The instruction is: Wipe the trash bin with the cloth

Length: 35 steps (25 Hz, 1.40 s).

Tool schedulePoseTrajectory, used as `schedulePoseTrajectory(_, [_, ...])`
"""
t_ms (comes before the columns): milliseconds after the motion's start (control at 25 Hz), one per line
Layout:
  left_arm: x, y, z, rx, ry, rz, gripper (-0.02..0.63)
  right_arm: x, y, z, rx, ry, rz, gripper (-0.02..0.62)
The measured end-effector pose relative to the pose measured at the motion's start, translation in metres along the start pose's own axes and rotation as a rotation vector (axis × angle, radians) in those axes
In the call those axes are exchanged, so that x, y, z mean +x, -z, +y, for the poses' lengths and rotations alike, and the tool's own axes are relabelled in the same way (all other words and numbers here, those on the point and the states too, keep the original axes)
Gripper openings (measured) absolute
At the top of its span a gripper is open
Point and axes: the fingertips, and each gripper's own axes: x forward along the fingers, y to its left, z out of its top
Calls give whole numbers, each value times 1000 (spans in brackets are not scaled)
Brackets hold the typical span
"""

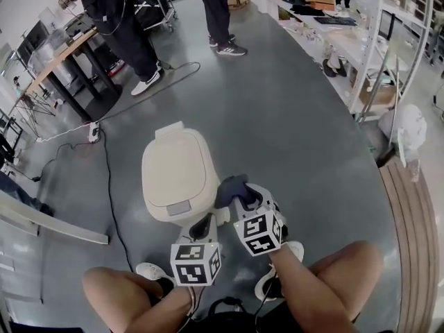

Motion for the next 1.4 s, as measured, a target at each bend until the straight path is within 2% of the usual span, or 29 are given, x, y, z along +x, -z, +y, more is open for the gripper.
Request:
schedulePoseTrajectory(280, [2,1,-1,7,-2,-8,0,9,-29,2,40,-22,-79,104])
schedulePoseTrajectory(480, [9,8,-2,0,8,1,0,17,-20,5,62,-23,-86,104])
schedulePoseTrajectory(680, [21,20,-6,12,19,32,0,28,-9,13,30,-24,-73,104])
schedulePoseTrajectory(960, [33,41,2,8,8,89,0,41,9,24,42,-64,-41,104])
schedulePoseTrajectory(1400, [41,59,5,13,-1,131,0,52,27,29,19,-124,-32,104])
